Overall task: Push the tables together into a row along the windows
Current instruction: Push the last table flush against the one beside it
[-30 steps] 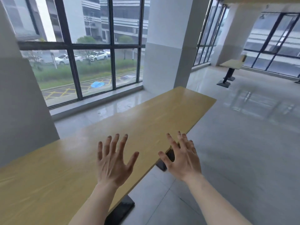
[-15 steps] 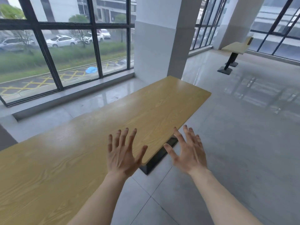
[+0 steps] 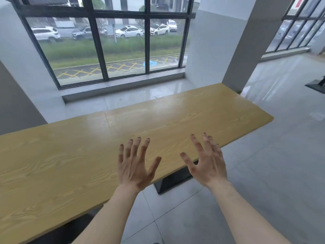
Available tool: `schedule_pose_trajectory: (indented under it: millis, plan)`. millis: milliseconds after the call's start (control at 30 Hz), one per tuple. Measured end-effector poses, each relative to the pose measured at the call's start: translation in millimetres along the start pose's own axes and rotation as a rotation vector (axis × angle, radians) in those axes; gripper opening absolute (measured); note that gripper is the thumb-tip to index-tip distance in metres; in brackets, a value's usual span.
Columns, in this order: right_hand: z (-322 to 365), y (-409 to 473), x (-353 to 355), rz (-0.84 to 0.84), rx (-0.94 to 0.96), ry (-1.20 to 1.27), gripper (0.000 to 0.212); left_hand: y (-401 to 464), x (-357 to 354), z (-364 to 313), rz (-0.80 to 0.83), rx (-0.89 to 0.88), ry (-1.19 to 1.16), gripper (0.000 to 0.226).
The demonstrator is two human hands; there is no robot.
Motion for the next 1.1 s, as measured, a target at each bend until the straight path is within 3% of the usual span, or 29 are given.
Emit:
schedule_pose_trajectory:
  millis: [567,933,1100]
  plan:
    - [-100.6,121.1,-171.1,0.291,0.226,-0.014,0.097,21.9,-186.1,-3.8,0.045,0.358,0.020,0.081]
    - [-138.0,149.4,-275.0,0.301,0.415,-0.083,0.094,16.5,-275.8,16.4,0.031,0.448,0.152,0.079]
    - [-143.1,147.9,-287.9,0.210,0.444,-0.085,0.086,11.4,-287.3,19.6,0.021,0.480,0.190,0.080]
Point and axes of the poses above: each hand's wrist, its own y-axis towards the middle knuckle, its own x-axis out of the back of the hand, z = x × y, the point moved 2 cm from there along y, towards the middle knuckle, and after that the axes turned 4 degrees about -z, right-handed, at the moved point
